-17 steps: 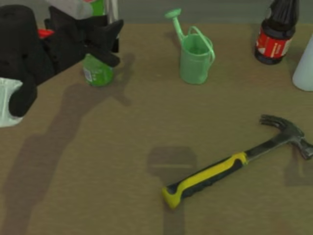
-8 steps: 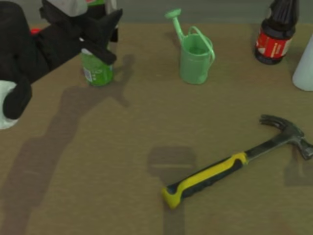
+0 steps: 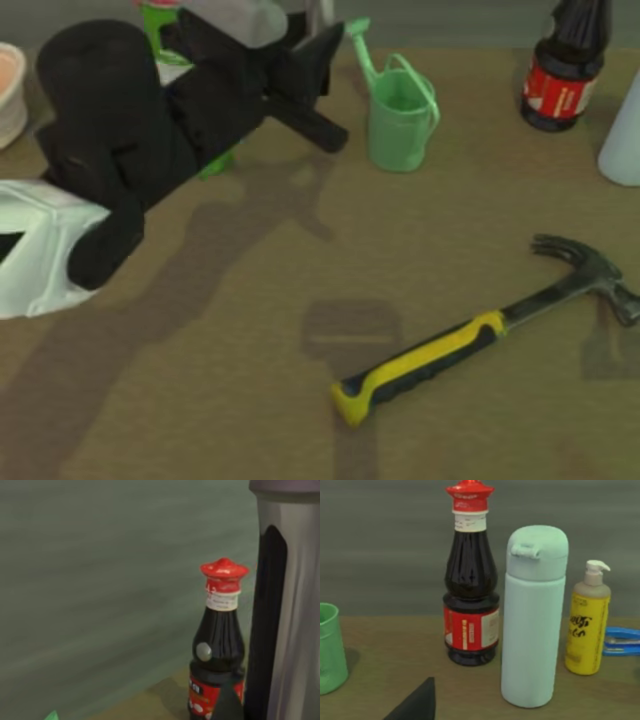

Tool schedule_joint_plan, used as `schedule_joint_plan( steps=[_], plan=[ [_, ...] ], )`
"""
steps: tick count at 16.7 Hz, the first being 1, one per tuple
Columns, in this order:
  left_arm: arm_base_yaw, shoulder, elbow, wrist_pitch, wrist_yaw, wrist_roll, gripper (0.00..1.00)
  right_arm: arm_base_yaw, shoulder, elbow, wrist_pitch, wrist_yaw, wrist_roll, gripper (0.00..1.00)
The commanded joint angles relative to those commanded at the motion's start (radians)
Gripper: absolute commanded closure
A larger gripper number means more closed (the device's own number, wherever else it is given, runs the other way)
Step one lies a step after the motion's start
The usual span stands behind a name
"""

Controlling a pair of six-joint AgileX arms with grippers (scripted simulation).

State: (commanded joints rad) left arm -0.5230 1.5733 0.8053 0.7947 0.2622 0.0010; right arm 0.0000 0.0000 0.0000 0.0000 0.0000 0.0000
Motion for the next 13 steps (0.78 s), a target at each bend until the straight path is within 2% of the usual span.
schedule_joint_plan(
  steps=[2,4,13],
  plan=[
    [-0.073,-0.035,-0.009,-0.013,-0.075,-0.004,1.00,0.000,0.000,0.000,0.000,0.000,0.000,0.00],
    [-0.107,-0.056,-0.013,-0.020,-0.109,-0.005,1.00,0.000,0.000,0.000,0.000,0.000,0.000,0.00],
    [-0.109,-0.058,-0.013,-0.020,-0.111,-0.006,1.00,0.000,0.000,0.000,0.000,0.000,0.000,0.00]
  ],
)
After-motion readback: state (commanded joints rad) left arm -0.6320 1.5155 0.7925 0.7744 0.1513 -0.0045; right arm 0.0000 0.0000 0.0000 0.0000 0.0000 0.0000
